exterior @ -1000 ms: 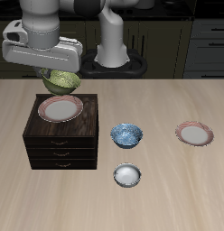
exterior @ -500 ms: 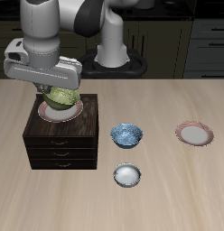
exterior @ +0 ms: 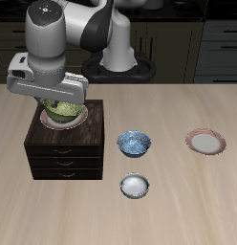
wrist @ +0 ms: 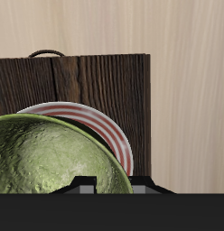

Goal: Place the green bowl onto the plate that is on top of the cabinet

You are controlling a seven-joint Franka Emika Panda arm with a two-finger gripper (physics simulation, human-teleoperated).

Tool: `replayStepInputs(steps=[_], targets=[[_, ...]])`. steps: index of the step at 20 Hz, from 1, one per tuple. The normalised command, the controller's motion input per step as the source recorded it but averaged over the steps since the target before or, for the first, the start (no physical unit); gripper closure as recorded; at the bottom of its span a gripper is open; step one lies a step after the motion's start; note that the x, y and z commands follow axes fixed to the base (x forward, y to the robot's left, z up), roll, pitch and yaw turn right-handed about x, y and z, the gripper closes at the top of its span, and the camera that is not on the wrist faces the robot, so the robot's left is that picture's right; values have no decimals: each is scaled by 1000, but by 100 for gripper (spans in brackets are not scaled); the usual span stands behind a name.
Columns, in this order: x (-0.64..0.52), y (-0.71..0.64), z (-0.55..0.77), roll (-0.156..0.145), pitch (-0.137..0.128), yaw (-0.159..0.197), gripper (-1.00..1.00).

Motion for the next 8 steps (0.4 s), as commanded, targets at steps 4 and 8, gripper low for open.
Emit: replayStepInputs(steps=[4, 8], targets=[[-121, 86, 110, 18, -12, 25, -100], [-120, 115, 168, 12, -10, 11, -100]])
